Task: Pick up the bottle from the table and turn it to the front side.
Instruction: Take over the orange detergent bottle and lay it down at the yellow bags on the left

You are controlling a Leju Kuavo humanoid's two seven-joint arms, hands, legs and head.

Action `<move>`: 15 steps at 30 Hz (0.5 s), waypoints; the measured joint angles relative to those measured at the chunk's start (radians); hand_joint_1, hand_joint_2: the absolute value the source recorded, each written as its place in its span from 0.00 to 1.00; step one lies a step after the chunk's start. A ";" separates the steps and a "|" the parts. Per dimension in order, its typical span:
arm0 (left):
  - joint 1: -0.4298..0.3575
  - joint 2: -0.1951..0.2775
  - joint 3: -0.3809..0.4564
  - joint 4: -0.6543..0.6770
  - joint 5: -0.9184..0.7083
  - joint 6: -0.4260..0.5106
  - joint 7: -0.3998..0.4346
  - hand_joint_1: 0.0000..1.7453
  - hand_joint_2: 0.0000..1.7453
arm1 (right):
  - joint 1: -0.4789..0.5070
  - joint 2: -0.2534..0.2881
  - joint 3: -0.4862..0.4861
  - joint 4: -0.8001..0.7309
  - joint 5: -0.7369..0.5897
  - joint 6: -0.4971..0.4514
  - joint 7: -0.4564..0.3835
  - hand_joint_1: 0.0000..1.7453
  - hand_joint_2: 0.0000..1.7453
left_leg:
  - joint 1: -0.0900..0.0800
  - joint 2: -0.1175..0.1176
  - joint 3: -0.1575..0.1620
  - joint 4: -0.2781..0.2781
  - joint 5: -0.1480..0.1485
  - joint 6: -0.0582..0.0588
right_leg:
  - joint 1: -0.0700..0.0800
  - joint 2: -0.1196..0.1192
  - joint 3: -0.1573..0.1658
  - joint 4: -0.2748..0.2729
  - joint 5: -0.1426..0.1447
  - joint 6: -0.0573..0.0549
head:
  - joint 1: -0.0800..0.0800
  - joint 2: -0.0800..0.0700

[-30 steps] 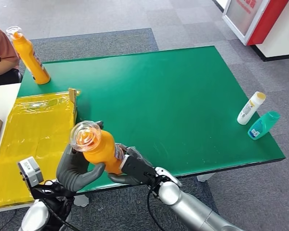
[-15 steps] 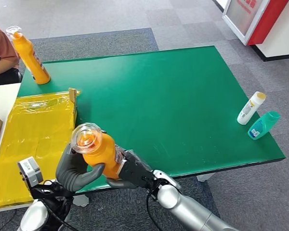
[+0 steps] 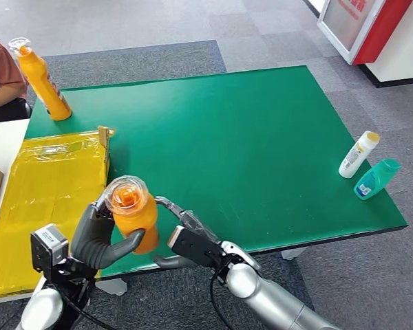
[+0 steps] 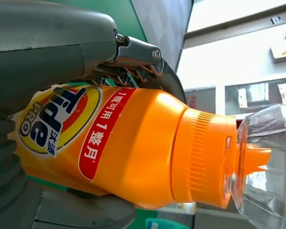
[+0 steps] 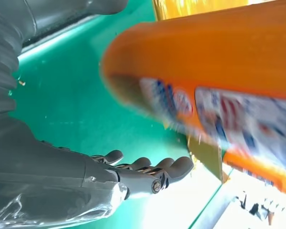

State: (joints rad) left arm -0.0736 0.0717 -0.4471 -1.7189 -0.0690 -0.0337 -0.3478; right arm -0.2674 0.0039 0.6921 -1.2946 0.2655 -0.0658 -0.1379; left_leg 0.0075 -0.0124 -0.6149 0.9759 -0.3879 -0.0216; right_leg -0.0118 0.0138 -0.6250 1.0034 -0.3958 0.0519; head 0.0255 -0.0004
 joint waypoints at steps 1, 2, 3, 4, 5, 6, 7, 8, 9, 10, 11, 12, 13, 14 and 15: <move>-0.002 0.005 0.008 0.001 -0.011 0.006 0.004 1.00 1.00 | 0.002 -0.001 -0.005 -0.003 0.000 -0.002 0.001 0.00 1.00 | 0.000 0.000 0.000 0.000 0.000 0.000 | 0.000 0.000 0.000 0.000 0.000 0.000 | 0.000 0.000; -0.003 0.010 0.015 0.002 -0.017 0.010 0.006 1.00 1.00 | 0.003 -0.003 -0.009 -0.005 0.000 -0.003 0.001 0.00 1.00 | 0.000 0.000 0.000 0.000 0.000 0.000 | 0.000 0.000 0.000 0.000 0.000 0.000 | 0.000 0.000; -0.005 0.014 0.022 0.003 -0.021 0.013 0.008 1.00 1.00 | 0.005 -0.004 -0.013 -0.008 0.000 -0.004 0.001 0.00 1.00 | 0.000 0.000 0.000 0.000 0.000 0.000 | 0.000 0.000 0.000 0.000 0.000 0.000 | 0.000 0.000; -0.006 0.018 0.028 0.004 -0.028 0.016 0.012 1.00 1.00 | 0.006 -0.005 -0.016 -0.010 0.000 -0.005 0.002 0.00 1.00 | 0.000 0.000 0.000 0.000 0.000 0.000 | 0.000 0.000 0.000 0.000 0.000 0.000 | 0.000 0.000; -0.008 0.022 0.033 0.005 -0.039 0.019 0.020 1.00 1.00 | 0.008 -0.006 -0.021 -0.014 0.000 -0.008 0.002 0.00 1.00 | 0.000 0.000 0.000 0.000 0.000 0.000 | 0.000 0.000 0.000 0.000 0.000 0.000 | 0.000 0.000; -0.010 0.026 0.039 0.007 -0.055 0.022 0.031 1.00 1.00 | 0.010 -0.008 -0.027 -0.018 0.000 -0.013 0.002 0.00 1.00 | 0.000 0.000 0.000 0.000 0.000 0.000 | 0.000 0.000 0.000 0.000 0.000 0.000 | 0.000 0.000; -0.014 0.032 0.046 0.011 -0.073 0.025 0.043 1.00 1.00 | 0.012 -0.010 -0.035 -0.025 0.001 -0.017 0.002 0.00 1.00 | 0.000 0.000 0.000 0.000 0.000 0.000 | 0.000 0.000 0.000 0.000 0.000 0.000 | 0.000 0.000; -0.019 0.040 0.054 0.017 -0.093 0.027 0.055 1.00 1.00 | 0.014 -0.015 -0.044 -0.033 0.002 -0.020 0.001 0.00 1.00 | 0.000 0.000 0.000 0.000 0.000 0.000 | 0.000 0.000 0.000 0.000 0.000 0.000 | 0.000 0.000; -0.026 0.049 0.063 0.026 -0.115 0.027 0.064 1.00 1.00 | 0.016 -0.020 -0.055 -0.044 0.003 -0.021 0.001 0.00 1.00 | 0.000 0.000 0.000 0.000 0.000 0.000 | 0.000 0.000 0.000 0.000 0.000 0.000 | 0.000 0.000; -0.034 0.059 0.072 0.036 -0.138 0.023 0.071 1.00 1.00 | 0.018 -0.026 -0.066 -0.057 0.004 -0.020 0.000 0.00 1.00 | 0.000 0.000 0.000 0.000 0.000 0.000 | 0.000 0.000 0.000 0.000 0.000 0.000 | 0.000 0.000; -0.043 0.070 0.082 0.048 -0.162 0.016 0.077 1.00 1.00 | 0.021 -0.033 -0.077 -0.071 0.006 -0.017 -0.001 0.00 1.00 | 0.000 0.000 0.000 0.000 0.000 0.000 | 0.000 0.000 0.000 0.000 0.000 0.000 | 0.000 0.000; -0.054 0.083 0.090 0.063 -0.187 0.005 0.084 1.00 1.00 | 0.022 -0.039 -0.088 -0.085 0.007 -0.011 -0.004 0.00 1.00 | 0.000 0.000 0.000 0.000 0.000 -0.001 | 0.000 0.000 0.000 0.000 0.000 0.000 | 0.000 0.000; -0.066 0.096 0.099 0.081 -0.211 -0.006 0.093 1.00 1.00 | 0.024 -0.043 -0.097 -0.099 0.009 -0.004 -0.007 0.00 1.00 | 0.000 0.000 0.000 0.000 0.001 -0.001 | 0.000 0.000 0.000 0.000 0.000 0.000 | 0.000 0.000; -0.077 0.109 0.107 0.100 -0.234 -0.016 0.102 1.00 1.00 | 0.025 -0.047 -0.104 -0.112 0.011 0.004 -0.010 0.00 1.00 | 0.000 0.000 0.000 0.000 0.001 -0.001 | 0.000 0.000 -0.001 0.000 0.001 -0.001 | 0.000 0.000; -0.089 0.122 0.115 0.122 -0.255 -0.024 0.111 1.00 1.00 | 0.025 -0.050 -0.110 -0.124 0.014 0.011 -0.012 0.00 1.00 | 0.000 0.000 0.000 0.000 0.001 -0.002 | 0.000 0.000 -0.001 0.000 0.001 -0.001 | 0.000 0.000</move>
State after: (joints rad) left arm -0.1630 0.1935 -0.3319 -1.5972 -0.3245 -0.0581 -0.2366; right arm -0.2421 -0.0462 0.5824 -1.4188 0.2790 -0.0548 -0.1504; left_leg 0.0076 -0.0123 -0.6149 0.9759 -0.3865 -0.0234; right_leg -0.0116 0.0141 -0.6257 1.0037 -0.3951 0.0510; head 0.0255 -0.0004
